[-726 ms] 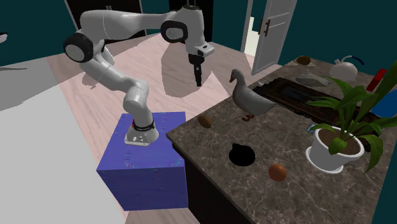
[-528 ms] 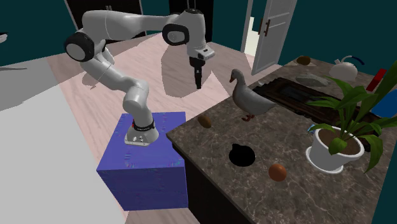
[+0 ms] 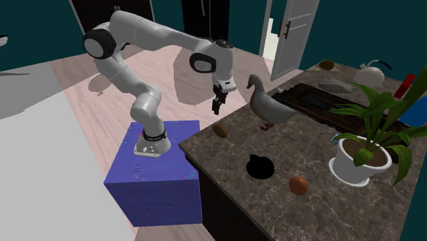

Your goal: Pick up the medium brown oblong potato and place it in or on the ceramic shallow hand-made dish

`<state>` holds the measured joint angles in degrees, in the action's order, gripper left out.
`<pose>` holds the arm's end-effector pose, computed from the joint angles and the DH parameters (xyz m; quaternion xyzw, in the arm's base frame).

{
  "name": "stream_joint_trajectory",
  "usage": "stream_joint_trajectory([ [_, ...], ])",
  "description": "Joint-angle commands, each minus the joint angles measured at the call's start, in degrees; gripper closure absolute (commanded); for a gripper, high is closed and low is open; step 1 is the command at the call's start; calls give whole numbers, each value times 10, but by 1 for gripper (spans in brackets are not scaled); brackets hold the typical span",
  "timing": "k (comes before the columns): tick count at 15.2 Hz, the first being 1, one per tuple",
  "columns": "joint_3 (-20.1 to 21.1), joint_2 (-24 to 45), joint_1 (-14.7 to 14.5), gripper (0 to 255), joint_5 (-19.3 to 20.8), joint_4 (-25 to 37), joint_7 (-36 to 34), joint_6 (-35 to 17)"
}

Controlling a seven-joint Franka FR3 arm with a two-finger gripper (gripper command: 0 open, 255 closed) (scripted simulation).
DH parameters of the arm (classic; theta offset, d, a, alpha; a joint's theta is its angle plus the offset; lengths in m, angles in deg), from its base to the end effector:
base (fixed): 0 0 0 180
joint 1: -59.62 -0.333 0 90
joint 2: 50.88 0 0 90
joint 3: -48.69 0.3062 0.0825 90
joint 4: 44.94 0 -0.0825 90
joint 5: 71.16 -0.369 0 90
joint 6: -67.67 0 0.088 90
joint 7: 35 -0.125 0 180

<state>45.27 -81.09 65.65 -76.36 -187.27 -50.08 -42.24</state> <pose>0.3696 -0.0539 0.4485 -0.9728 0.2237 0.0229 0.0562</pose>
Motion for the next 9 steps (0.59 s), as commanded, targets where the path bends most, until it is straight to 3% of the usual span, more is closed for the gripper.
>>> stream_joint_trajectory([
  [1,2,33,11,0,-11,-8,-42,-27],
  [7,-5,126,41,0,-48,-40,-147,-110],
  [9,-4,131,40,0,-51,-46,-147,-120],
])
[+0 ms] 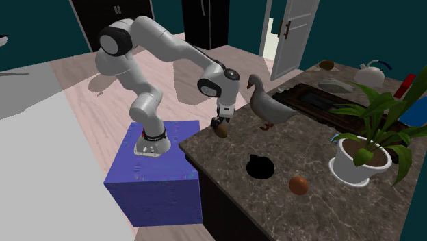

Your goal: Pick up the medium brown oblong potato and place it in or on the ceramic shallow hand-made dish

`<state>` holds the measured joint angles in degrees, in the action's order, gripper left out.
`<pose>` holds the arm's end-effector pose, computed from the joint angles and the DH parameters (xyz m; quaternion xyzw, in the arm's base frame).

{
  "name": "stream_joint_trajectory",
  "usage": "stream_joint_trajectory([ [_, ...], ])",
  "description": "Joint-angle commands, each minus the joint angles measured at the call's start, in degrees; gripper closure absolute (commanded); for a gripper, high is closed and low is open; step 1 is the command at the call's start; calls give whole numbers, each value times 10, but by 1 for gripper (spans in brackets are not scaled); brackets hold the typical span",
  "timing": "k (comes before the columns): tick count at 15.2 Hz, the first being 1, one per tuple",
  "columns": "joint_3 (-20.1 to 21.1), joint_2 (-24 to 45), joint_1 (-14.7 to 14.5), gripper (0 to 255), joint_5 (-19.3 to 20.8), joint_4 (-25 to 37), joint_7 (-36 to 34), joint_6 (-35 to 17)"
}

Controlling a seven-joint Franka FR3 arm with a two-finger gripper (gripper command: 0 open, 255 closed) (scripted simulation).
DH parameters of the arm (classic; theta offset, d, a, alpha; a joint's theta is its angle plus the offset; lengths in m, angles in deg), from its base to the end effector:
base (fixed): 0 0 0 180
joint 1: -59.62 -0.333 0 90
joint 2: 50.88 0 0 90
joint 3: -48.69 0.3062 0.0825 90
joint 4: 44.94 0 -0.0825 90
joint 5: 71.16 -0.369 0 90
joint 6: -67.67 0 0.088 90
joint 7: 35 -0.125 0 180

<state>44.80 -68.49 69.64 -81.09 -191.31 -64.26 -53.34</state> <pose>0.3874 -0.0840 0.3481 -0.9062 0.4093 0.0785 0.0712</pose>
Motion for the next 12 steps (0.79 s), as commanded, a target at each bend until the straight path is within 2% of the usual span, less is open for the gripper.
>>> stream_joint_trajectory([
  [1,1,9,-1,0,-5,-10,-5,-18],
  [6,4,33,-6,0,-16,-35,1,-67],
  [12,4,33,-6,0,-16,-35,1,-67],
])
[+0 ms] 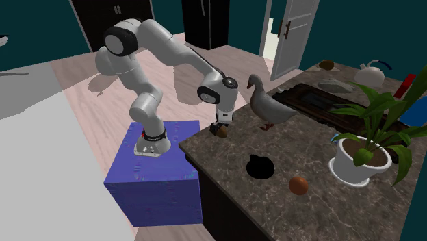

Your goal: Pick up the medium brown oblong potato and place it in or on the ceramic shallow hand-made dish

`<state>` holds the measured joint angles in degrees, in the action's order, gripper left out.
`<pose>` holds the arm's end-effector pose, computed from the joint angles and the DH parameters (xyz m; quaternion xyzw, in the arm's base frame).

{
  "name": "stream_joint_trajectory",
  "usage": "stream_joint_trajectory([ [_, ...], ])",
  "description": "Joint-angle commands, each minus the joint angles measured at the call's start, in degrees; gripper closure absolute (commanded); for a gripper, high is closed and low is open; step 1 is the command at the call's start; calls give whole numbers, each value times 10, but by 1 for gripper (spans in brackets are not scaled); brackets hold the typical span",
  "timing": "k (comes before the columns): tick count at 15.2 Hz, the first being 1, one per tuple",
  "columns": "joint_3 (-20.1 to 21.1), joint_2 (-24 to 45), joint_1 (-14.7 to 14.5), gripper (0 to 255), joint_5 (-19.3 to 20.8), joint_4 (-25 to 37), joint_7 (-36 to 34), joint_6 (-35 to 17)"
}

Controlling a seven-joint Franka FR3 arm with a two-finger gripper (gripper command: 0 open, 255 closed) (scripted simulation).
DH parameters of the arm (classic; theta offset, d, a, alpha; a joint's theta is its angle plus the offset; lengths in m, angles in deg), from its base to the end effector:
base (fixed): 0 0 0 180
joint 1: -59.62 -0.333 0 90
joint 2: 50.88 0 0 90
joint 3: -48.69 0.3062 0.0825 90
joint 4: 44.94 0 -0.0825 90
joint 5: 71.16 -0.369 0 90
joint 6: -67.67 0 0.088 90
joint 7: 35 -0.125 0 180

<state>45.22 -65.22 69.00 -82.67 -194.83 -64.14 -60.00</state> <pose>0.3845 -0.0773 0.3092 -0.9029 0.4163 0.0801 0.0717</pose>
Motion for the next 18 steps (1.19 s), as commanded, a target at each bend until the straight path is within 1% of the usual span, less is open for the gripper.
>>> stream_joint_trajectory([
  [1,0,0,0,0,0,0,0,0],
  [2,0,0,0,0,0,0,0,0],
  [3,0,0,0,255,0,0,0,0],
  [12,0,0,0,255,0,0,0,0],
  [18,1,-34,3,255,10,20,-12,53],
])
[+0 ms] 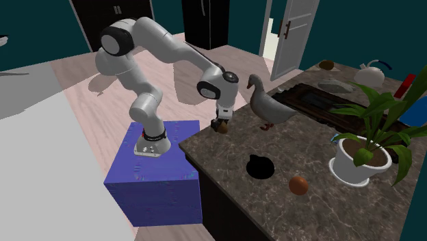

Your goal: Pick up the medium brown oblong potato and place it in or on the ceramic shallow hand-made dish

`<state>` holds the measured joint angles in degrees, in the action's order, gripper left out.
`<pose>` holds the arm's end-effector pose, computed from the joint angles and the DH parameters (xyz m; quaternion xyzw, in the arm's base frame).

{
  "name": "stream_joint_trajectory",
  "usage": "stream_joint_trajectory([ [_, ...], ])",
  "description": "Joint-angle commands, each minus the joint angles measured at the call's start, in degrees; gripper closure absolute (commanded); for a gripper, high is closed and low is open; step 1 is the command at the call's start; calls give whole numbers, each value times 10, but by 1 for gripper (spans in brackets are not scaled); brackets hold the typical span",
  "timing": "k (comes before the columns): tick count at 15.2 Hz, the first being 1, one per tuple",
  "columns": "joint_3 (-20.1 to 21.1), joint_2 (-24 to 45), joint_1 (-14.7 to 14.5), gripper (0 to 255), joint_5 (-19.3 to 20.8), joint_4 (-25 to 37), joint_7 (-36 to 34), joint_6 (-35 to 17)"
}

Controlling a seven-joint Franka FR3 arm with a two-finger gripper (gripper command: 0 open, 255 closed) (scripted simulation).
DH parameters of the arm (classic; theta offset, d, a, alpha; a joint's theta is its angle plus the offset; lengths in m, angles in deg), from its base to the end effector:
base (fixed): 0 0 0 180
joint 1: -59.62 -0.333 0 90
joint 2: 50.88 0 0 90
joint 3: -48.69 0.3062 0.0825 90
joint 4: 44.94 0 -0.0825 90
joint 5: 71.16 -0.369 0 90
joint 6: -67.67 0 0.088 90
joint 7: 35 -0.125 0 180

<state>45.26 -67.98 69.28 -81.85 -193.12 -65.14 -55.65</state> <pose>0.3845 -0.0777 0.3346 -0.9029 0.4163 0.0798 0.0718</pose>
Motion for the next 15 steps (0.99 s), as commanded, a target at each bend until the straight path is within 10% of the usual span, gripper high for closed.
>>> stream_joint_trajectory([
  [1,1,-11,1,255,3,7,-4,18],
  [15,2,-64,5,255,16,74,-27,137],
])
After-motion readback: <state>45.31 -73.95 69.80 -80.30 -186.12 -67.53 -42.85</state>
